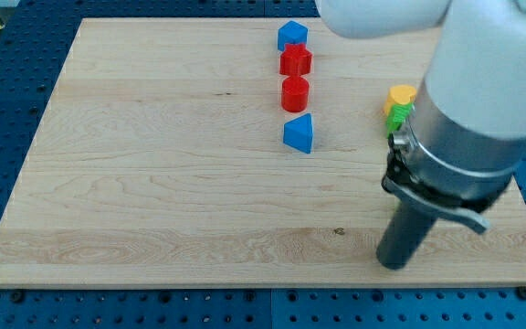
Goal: Push the green circle along with the yellow hexagon to the right of the green star
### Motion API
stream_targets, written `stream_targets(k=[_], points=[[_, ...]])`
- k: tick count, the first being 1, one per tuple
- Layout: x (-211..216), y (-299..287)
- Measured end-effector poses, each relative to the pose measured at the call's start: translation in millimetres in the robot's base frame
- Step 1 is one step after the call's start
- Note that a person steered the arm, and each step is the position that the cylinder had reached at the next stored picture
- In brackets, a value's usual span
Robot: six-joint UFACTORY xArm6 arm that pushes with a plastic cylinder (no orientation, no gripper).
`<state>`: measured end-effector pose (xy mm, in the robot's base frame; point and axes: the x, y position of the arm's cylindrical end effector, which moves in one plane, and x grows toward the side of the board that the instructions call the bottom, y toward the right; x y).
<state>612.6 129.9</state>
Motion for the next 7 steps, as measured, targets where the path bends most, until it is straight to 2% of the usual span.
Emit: stream_targets(k=[2,5,7], points=[[0.5,0.6],[-11.8,44.0],[-11.8,44.6]])
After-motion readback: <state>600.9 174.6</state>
